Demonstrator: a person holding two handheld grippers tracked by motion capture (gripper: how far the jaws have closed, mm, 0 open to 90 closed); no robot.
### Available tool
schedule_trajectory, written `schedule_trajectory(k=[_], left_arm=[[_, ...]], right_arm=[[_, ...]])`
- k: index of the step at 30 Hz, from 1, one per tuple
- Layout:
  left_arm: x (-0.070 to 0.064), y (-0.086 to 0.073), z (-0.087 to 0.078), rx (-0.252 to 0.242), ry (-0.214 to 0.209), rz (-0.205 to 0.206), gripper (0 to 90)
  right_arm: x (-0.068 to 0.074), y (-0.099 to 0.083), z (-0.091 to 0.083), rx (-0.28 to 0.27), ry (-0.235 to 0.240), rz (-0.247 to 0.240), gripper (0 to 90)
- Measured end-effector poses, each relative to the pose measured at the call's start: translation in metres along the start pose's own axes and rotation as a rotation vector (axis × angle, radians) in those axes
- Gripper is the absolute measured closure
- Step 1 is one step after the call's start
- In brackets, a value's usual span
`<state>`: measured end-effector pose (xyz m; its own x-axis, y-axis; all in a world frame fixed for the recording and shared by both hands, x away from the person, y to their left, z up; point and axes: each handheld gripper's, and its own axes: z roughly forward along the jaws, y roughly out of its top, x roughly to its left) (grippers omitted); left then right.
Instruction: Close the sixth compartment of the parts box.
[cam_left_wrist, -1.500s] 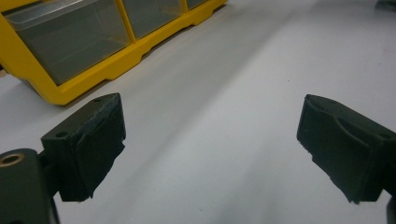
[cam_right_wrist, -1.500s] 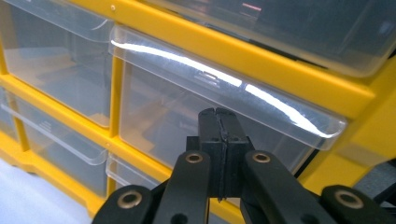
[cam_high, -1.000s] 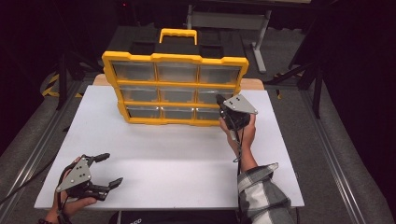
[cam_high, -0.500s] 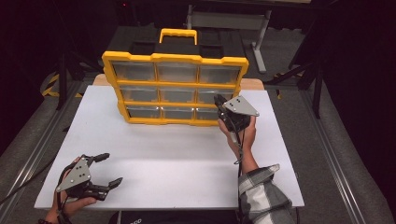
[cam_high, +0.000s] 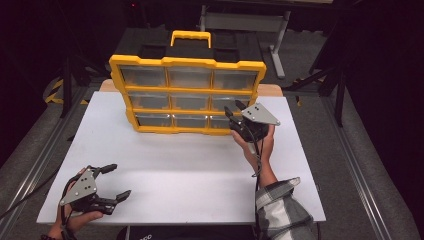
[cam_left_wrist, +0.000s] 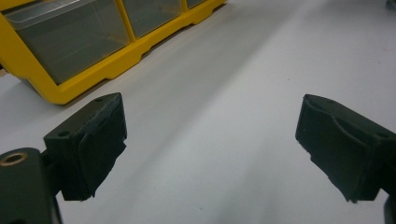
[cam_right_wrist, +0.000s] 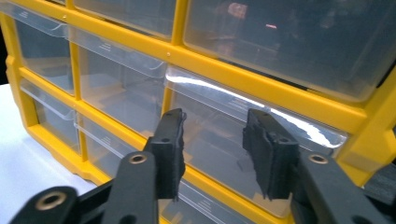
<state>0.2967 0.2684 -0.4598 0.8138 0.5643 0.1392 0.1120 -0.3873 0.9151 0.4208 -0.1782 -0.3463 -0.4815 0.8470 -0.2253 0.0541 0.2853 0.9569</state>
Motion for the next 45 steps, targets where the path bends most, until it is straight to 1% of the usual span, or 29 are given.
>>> schedule_trajectory(k=[2, 3, 8, 10, 11, 14, 16, 17, 18, 19, 20, 22, 24, 27, 28, 32, 35, 39, 42, 43, 45], left_arm=[[0.0, 0.0, 0.0, 0.0, -0.001, -0.003, 9.8], [0.0, 0.0, 0.0, -0.001, -0.001, -0.002, 9.8], [0.0, 0.0, 0.0, 0.002, -0.001, 0.001, 9.8], [0.0, 0.0, 0.0, 0.002, -0.001, 0.0, 9.8], [0.0, 0.0, 0.0, 0.002, -0.001, 0.0, 9.8], [0.0, 0.0, 0.0, 0.003, -0.002, 0.0, 9.8], [0.0, 0.0, 0.0, 0.001, -0.003, -0.002, 9.8], [0.0, 0.0, 0.0, 0.002, -0.004, -0.002, 9.8], [0.0, -0.001, 0.0, 0.003, -0.003, -0.001, 9.8], [0.0, -0.001, 0.0, 0.004, -0.003, 0.0, 9.8], [0.0, -0.001, 0.0, 0.005, -0.004, -0.001, 9.8], [0.0, -0.001, 0.0, 0.003, -0.004, -0.002, 9.7], [0.0, -0.001, 0.0, 0.005, -0.005, -0.003, 9.6], [0.0, -0.001, 0.001, 0.007, -0.008, -0.003, 9.6], [0.0, -0.001, 0.001, 0.005, -0.01, -0.004, 9.6], [0.0, -0.001, 0.001, 0.007, -0.009, -0.004, 9.6], [0.0, -0.001, 0.001, 0.007, -0.008, -0.001, 9.6], [0.0, -0.001, 0.001, 0.005, -0.005, -0.003, 9.5], [0.0, -0.001, 0.001, 0.006, -0.007, -0.002, 9.4], [0.0, -0.001, 0.001, 0.007, -0.006, 0.0, 9.4], [0.0, -0.001, 0.001, 0.006, -0.006, 0.0, 9.4]], right_arm=[[0.001, 0.0, 0.0, -0.003, 0.035, 0.002, 49.9], [0.002, 0.0, 0.0, -0.003, 0.04, -0.005, 48.0], [0.006, 0.003, 0.0, -0.012, 0.046, -0.027, 40.1], [0.008, 0.003, 0.001, -0.015, 0.038, -0.031, 36.1], [0.008, 0.003, 0.001, -0.015, 0.038, -0.031, 36.1], [0.009, 0.003, 0.002, -0.021, 0.04, -0.027, 29.5], [0.009, 0.003, 0.002, -0.033, 0.058, -0.021, 25.3], [0.009, 0.003, 0.002, -0.033, 0.058, -0.021, 25.3], [0.01, 0.003, 0.003, -0.031, 0.04, -0.025, 20.0], [0.01, 0.003, 0.003, -0.031, 0.04, -0.025, 20.0], [0.011, 0.002, 0.003, -0.033, 0.036, -0.023, 17.5], [0.011, 0.003, 0.003, -0.042, 0.02, -0.016, 15.3], [0.012, 0.003, 0.003, -0.042, 0.016, -0.02, 11.7], [0.012, 0.003, 0.003, -0.051, 0.019, -0.02, 9.9], [0.012, 0.004, 0.002, -0.055, 0.01, -0.029, 8.2], [0.012, 0.005, 0.0, -0.065, 0.017, -0.045, 8.3], [0.012, 0.006, -0.001, -0.057, 0.011, -0.061, 8.7], [0.011, 0.007, -0.003, -0.026, -0.012, -0.088, 10.0], [0.011, 0.007, -0.005, -0.027, -0.01, -0.086, 10.5], [0.011, 0.007, -0.007, -0.03, -0.002, -0.082, 11.3], [0.011, 0.008, -0.007, -0.026, 0.0, -0.088, 11.3]])
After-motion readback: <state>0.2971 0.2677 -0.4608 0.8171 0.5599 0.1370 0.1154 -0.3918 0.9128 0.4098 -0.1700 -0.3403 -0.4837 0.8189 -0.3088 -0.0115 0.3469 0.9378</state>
